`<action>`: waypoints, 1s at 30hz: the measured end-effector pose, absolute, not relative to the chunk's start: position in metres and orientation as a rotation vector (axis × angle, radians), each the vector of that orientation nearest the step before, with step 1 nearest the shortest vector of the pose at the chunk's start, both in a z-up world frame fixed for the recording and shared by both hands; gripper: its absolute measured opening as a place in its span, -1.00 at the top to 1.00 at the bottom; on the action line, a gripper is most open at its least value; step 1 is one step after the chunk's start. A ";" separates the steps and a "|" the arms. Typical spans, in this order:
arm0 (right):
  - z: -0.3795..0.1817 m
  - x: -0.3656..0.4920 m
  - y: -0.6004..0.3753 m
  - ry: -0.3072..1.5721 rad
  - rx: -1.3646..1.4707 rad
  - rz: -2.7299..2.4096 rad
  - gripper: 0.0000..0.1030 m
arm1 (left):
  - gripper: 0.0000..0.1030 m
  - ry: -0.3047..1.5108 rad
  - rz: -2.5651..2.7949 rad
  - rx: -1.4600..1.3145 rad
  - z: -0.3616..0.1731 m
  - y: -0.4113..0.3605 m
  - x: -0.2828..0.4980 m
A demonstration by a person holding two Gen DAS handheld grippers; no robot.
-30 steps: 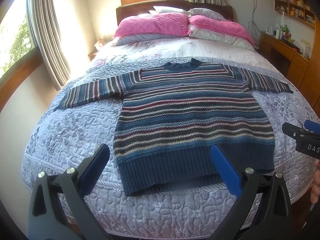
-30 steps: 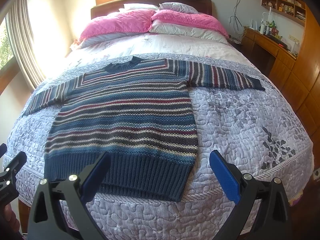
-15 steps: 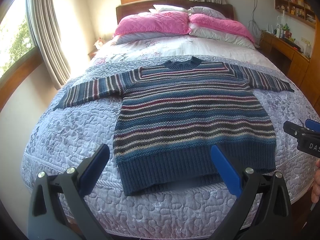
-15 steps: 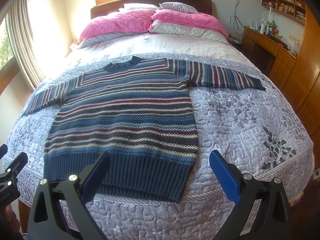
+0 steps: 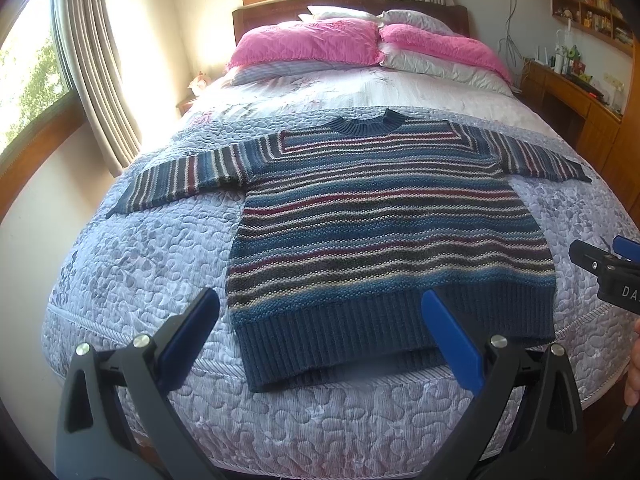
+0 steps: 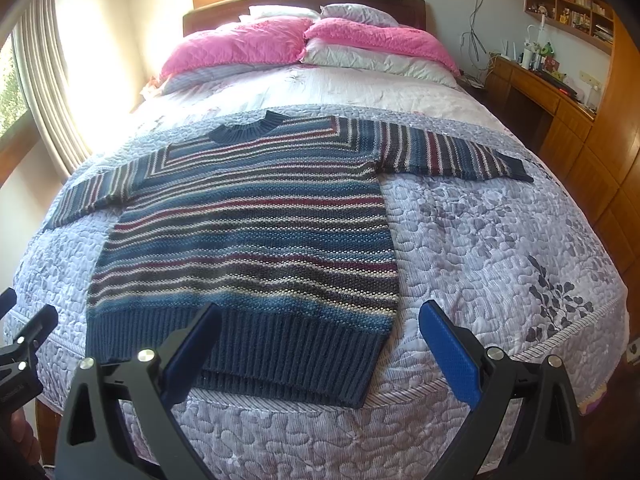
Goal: Fold small clothes
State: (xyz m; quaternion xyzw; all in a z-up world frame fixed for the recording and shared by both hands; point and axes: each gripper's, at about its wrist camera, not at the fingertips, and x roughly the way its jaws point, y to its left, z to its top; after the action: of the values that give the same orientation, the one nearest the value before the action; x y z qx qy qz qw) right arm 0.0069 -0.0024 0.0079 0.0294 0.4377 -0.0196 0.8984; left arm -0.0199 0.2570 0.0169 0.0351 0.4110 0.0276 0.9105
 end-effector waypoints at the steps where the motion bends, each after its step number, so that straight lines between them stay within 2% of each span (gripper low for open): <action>1: 0.008 0.007 -0.003 0.905 0.061 -0.040 -0.93 | -0.94 0.848 0.057 0.073 0.017 0.257 -0.019; 30: 0.006 0.014 -0.004 0.898 0.074 -0.038 -0.93 | -0.94 0.861 0.054 0.086 0.014 0.252 -0.011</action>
State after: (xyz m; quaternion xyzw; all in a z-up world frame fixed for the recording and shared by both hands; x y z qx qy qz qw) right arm 0.0145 -0.0043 0.0058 0.0357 0.4339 -0.0186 0.9000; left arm -0.0106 0.2521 0.0143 0.0418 0.4171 0.0261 0.9075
